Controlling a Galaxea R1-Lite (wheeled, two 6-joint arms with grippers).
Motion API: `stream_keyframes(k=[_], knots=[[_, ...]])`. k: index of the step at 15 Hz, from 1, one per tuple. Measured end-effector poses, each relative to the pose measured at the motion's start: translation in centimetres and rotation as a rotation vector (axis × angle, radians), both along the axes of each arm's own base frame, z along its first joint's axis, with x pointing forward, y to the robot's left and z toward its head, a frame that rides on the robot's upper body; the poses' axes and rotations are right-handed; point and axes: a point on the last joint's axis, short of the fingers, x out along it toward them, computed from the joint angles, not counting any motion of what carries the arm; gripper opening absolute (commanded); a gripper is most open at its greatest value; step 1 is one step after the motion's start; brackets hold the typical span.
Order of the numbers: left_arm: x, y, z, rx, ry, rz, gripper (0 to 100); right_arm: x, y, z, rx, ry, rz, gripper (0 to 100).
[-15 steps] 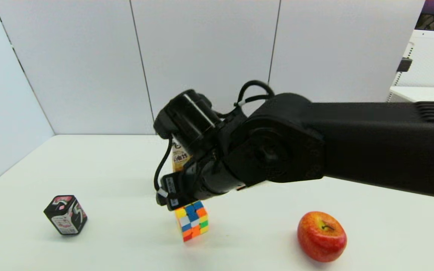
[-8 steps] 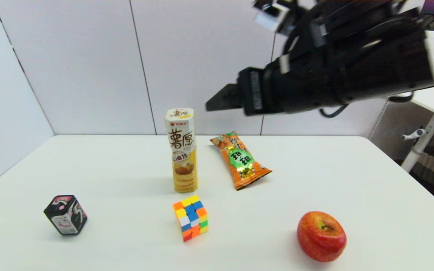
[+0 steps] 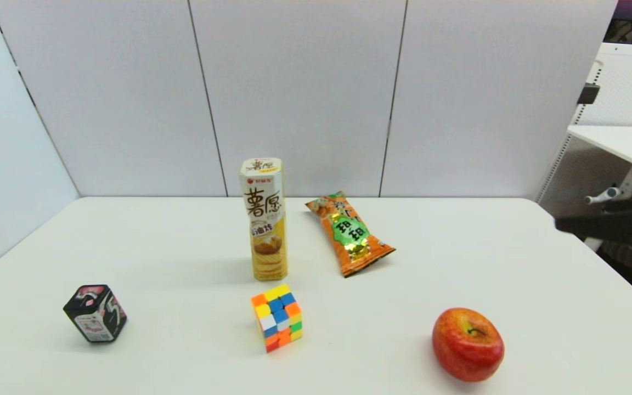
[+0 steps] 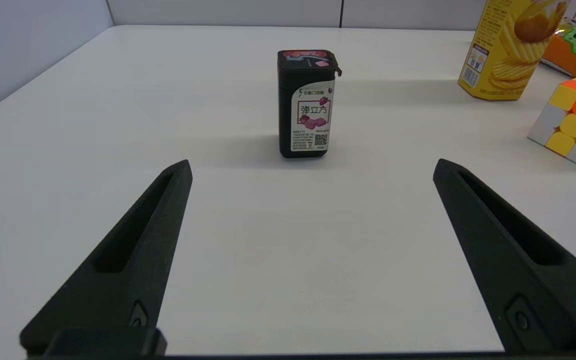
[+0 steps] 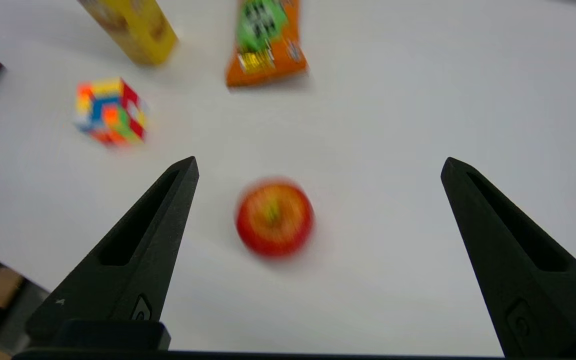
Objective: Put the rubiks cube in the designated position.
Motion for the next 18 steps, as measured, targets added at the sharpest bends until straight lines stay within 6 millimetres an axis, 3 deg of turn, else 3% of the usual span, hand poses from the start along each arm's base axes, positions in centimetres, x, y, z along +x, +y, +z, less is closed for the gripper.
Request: stream_keyframes(k=[2,4,7,14,18], knots=[[0.0,0.0,0.0,0.0,0.0,0.0,100,-4.3,-1.7,-3.3,-0.029,-0.013,-0.011,100],[0.0,0.0,0.0,0.0,0.0,0.0,100,-7.3,-2.7,-6.9,-0.055,-0.037,-0.023,100],[0.0,0.0,0.0,0.0,0.0,0.0,100,-10.2,-3.5,-11.7,-0.077,-0.102,-0.06,100],[0.0,0.0,0.0,0.0,0.0,0.0,100,-12.6,-3.9,-18.6,-0.08,-0.213,-0.191,100],[0.0,0.0,0.0,0.0,0.0,0.0,100,-12.9,-4.0,-20.7,-0.074,-0.339,-0.274,100]])
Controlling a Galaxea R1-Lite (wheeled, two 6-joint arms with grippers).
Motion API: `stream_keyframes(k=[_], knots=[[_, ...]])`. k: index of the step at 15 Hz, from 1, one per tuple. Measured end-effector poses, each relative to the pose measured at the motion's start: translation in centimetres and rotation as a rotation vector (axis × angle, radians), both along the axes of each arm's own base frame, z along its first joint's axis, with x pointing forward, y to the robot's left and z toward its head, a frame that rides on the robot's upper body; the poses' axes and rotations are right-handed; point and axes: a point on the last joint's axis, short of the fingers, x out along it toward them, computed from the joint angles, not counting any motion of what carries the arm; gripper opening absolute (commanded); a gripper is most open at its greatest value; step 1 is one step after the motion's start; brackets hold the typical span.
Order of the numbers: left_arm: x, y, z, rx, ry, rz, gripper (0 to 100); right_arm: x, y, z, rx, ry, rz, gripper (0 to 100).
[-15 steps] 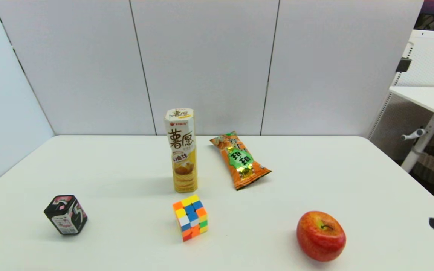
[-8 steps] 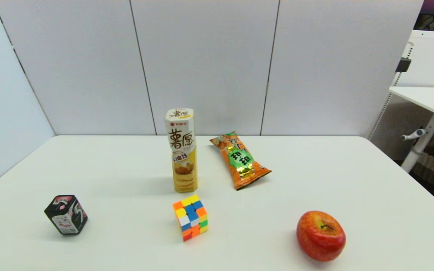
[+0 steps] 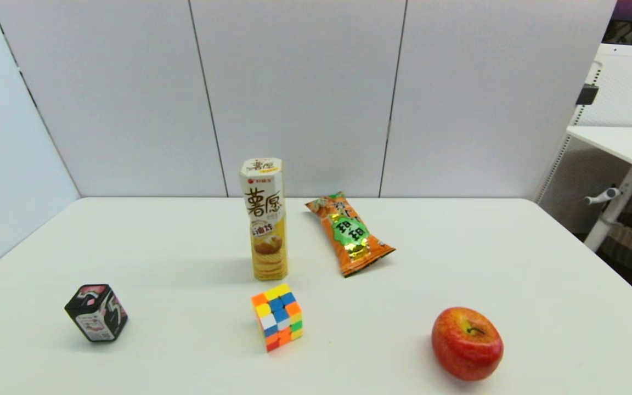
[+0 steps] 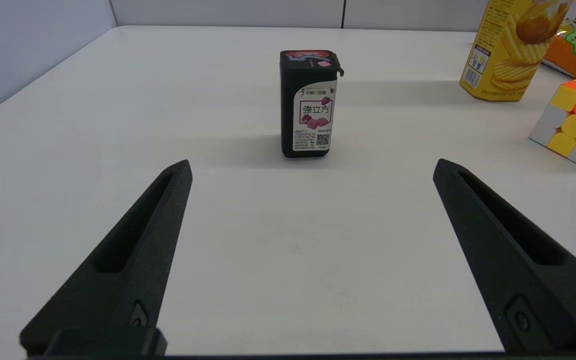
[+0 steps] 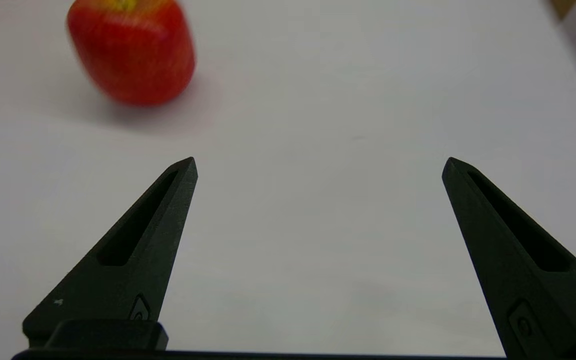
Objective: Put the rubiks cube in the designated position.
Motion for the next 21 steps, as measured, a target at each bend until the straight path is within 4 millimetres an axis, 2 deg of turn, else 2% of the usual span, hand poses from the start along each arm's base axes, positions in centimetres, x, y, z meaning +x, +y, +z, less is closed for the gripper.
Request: stream_keyframes(k=[5,8,21], knots=[[0.0,0.0,0.0,0.0,0.0,0.0,100,-0.9,-0.2,-1.5,0.014,-0.112,-0.106,100],[0.0,0.0,0.0,0.0,0.0,0.0,100,-1.3,-0.2,-1.6,0.049,-0.196,-0.121,100],[0.0,0.0,0.0,0.0,0.0,0.0,100,-1.4,-0.2,-1.7,0.115,-0.217,-0.14,100]])
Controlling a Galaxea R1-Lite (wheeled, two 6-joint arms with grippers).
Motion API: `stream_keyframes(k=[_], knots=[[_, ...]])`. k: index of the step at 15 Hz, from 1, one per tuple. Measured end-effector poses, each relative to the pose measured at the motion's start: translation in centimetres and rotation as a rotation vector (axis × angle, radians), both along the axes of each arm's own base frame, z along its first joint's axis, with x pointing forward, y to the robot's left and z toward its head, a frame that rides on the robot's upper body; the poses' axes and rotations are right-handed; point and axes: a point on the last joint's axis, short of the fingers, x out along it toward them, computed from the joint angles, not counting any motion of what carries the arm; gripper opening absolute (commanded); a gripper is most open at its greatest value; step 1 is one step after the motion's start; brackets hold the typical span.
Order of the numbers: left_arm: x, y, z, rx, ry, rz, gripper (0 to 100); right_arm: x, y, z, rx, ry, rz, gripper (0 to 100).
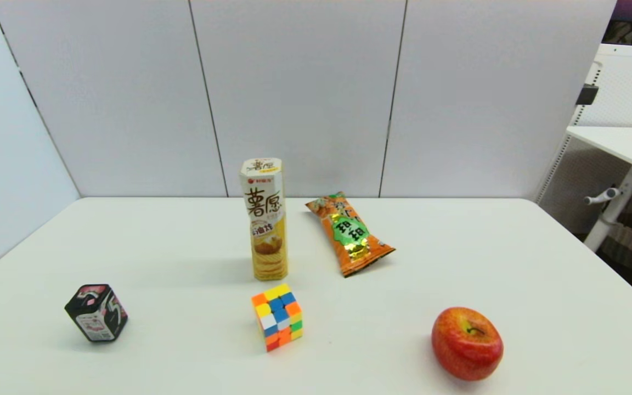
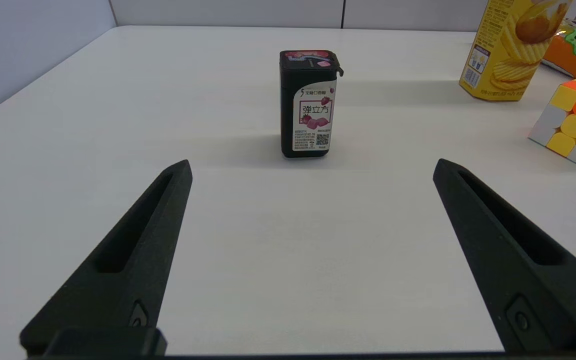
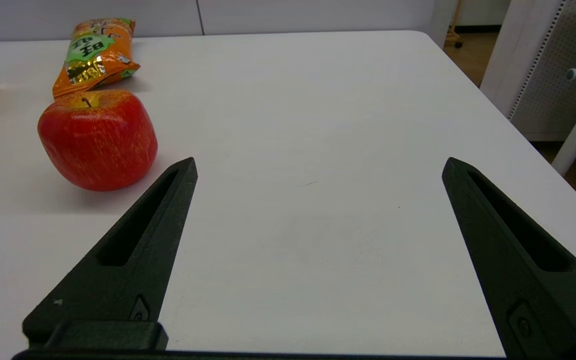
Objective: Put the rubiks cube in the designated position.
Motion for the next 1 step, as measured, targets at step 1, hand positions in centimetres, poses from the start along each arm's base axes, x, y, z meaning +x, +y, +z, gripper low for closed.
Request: stream_keyframes(k=[1], knots=[[0.0,0.0,0.0,0.0,0.0,0.0,100,0.0,0.0,0.0,0.0,0.0,0.0,100]])
